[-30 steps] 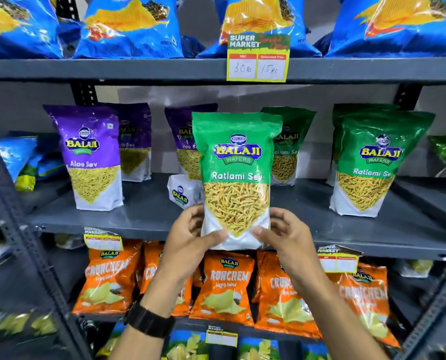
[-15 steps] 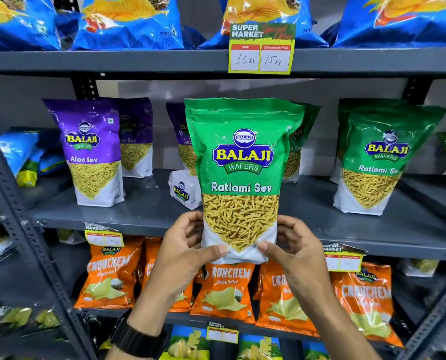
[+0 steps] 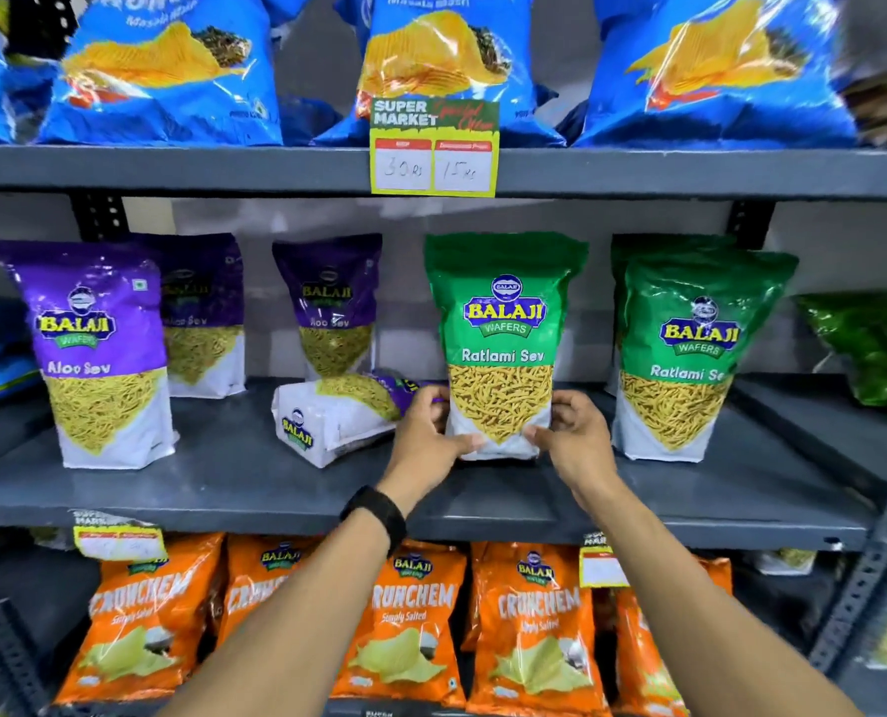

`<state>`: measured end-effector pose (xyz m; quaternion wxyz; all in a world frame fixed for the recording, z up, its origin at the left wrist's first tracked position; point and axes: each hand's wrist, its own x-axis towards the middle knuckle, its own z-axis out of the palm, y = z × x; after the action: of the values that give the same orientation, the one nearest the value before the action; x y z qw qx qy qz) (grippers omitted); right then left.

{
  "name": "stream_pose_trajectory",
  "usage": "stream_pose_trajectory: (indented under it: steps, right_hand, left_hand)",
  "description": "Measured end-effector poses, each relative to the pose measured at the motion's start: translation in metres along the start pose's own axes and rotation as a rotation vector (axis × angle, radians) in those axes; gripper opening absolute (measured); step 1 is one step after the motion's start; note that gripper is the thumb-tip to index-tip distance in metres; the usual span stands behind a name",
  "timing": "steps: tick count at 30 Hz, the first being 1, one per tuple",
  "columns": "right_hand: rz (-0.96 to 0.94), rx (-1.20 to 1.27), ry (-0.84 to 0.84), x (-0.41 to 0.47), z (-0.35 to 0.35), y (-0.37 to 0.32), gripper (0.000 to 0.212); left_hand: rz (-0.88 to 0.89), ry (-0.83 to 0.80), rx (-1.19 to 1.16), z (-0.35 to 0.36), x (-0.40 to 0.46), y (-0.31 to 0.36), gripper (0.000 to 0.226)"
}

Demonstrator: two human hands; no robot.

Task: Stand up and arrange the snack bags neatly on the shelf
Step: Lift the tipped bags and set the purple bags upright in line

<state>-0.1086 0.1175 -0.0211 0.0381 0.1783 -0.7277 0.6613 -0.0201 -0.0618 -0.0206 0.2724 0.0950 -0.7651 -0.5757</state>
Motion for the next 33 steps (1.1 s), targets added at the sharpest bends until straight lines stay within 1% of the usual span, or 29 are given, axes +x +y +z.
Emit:
stream_pose_trajectory:
  steps: [7,10,11,13,14,15,16,18,19,20,21,22,23,24,26,28,30,31,33]
  right_hand:
    - [0.065,-0.152,0.043,0.025,0.003,0.030,0.051]
    - [0.065,-0.166,0.050,0.022,0.003,0.029,0.053]
    - [0.053,-0.171,0.076,0.016,0.002,0.027,0.056]
    - [0.007,-0.204,0.211,0.001,0.001,0.023,0.058]
    - [-0.026,-0.219,0.288,-0.008,0.002,0.020,0.052]
    - [-0.057,-0.232,0.336,-0.018,0.005,0.015,0.041]
    - [-0.080,-0.237,0.344,-0.028,0.008,0.010,0.031]
    - [-0.094,-0.254,0.262,-0.041,0.026,-0.001,0.020]
    - [-0.090,-0.261,0.186,-0.046,0.038,-0.007,0.019]
    - [-0.064,-0.236,0.090,-0.050,0.053,-0.013,0.017]
    - [-0.002,-0.169,-0.017,-0.052,0.068,-0.019,0.013]
    - [0.092,-0.064,-0.125,-0.052,0.086,-0.026,0.016]
    - [0.207,0.049,-0.215,-0.051,0.104,-0.034,0.026]
    - [0.326,0.150,-0.287,-0.051,0.121,-0.042,0.036]
    - [0.516,0.265,-0.407,-0.047,0.149,-0.058,0.047]
    - [0.650,0.332,-0.444,-0.040,0.172,-0.068,0.057]
    - [0.723,0.369,-0.411,-0.034,0.190,-0.071,0.058]
    - [0.743,0.374,-0.383,-0.032,0.195,-0.072,0.055]
    - [0.734,0.391,-0.331,-0.032,0.204,-0.072,0.041]
  left_hand:
    - [-0.092,0.003,0.074,0.020,0.023,-0.022,0.070]
    - [-0.087,-0.053,0.101,0.016,0.024,-0.023,0.076]
    - [-0.083,-0.090,0.095,0.012,0.024,-0.022,0.082]
    - [-0.062,-0.150,0.057,-0.006,0.023,-0.018,0.097]
    - [-0.041,-0.141,0.045,-0.021,0.022,-0.012,0.099]
    - [-0.006,-0.087,0.061,-0.036,0.023,-0.006,0.093]
    - [0.046,0.005,0.111,-0.052,0.025,0.001,0.081]
    - [0.139,0.201,0.284,-0.089,0.035,0.014,0.049]
    - [0.145,0.286,0.387,-0.108,0.042,0.019,0.037]
    - [0.117,0.345,0.487,-0.127,0.050,0.021,0.031]
    - [0.059,0.362,0.578,-0.144,0.059,0.022,0.029]
    - [-0.030,0.337,0.641,-0.160,0.068,0.020,0.030]
    - [-0.129,0.280,0.651,-0.175,0.076,0.016,0.029]
    - [-0.226,0.209,0.601,-0.187,0.081,0.012,0.027]
    - [-0.424,0.078,0.379,-0.201,0.085,0.001,0.030]
    - [-0.605,-0.011,0.232,-0.209,0.079,-0.008,0.037]
    - [-0.668,-0.050,0.141,-0.212,0.077,-0.017,0.035]
    - [-0.674,-0.055,0.112,-0.210,0.075,-0.018,0.032]
    - [-0.659,-0.062,0.096,-0.208,0.070,-0.016,0.031]
